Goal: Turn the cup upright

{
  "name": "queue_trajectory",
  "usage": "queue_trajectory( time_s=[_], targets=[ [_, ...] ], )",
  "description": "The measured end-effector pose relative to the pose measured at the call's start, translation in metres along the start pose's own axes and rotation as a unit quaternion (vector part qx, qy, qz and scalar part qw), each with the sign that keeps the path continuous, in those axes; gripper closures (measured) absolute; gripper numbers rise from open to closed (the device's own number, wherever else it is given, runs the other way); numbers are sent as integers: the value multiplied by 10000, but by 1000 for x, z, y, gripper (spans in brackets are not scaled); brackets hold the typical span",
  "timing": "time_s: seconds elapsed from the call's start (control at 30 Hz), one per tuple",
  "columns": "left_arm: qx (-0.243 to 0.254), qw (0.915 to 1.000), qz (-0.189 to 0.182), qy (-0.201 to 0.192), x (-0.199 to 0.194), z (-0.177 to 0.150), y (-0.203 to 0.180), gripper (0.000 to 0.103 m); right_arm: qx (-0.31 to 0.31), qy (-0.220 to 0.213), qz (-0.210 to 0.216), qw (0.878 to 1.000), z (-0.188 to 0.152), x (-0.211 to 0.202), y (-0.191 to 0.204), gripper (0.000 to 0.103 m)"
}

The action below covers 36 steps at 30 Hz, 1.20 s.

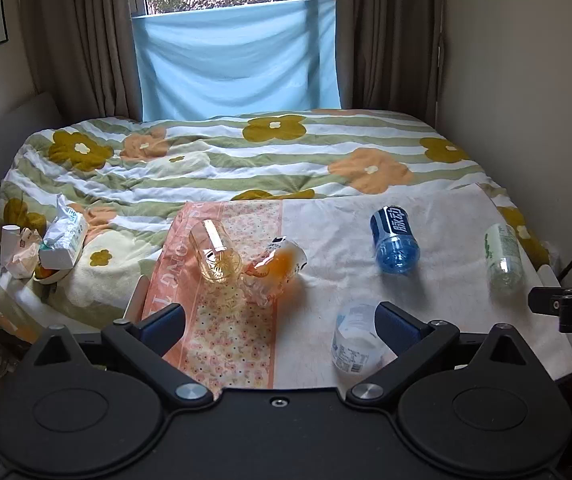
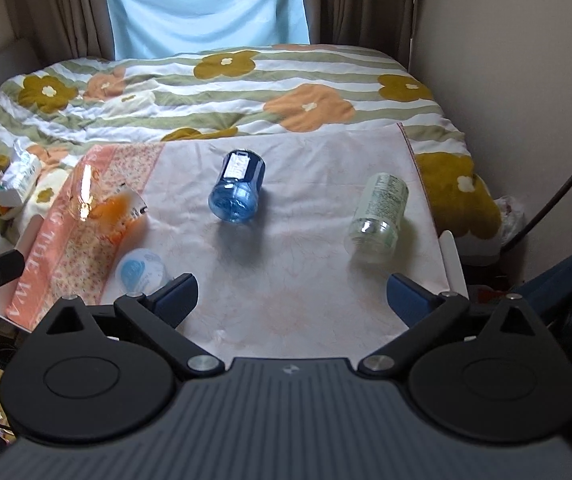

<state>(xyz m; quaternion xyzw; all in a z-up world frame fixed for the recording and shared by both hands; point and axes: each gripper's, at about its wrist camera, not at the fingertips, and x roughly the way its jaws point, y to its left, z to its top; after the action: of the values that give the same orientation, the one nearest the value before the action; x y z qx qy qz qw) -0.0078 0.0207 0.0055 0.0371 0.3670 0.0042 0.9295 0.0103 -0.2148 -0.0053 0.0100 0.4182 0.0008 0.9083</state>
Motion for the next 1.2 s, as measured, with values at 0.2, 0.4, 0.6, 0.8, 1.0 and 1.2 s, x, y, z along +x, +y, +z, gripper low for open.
queue_trajectory(
  time_s=[0.2,0.4,0.6,0.8,1.0,1.2],
  targets=[
    [-23,10000,-83,26,-6,-6,0,0,75,19,-59,10000,-6,-4,-2,0],
    [43,9999,-129,16,-8,-5,-4,0,107,-6,-96,9999,-8,-8,-4,0],
    [88,9998,-154,-4,-9,-5,-5,0,111,-4,-98,9999,-9,-9,-4,0],
    [104,9998,-176,0,-9,-5,-6,0,104,-5,-96,9999,-9,-10,-4,0],
    [136,9997,-200,16,-9,-5,-9,0,105,6,-98,9999,-10,-11,-5,0],
    [131,9997,-203,19,-9,-6,-10,0,123,18,-107,9999,-12,-12,-5,0]
  ],
)
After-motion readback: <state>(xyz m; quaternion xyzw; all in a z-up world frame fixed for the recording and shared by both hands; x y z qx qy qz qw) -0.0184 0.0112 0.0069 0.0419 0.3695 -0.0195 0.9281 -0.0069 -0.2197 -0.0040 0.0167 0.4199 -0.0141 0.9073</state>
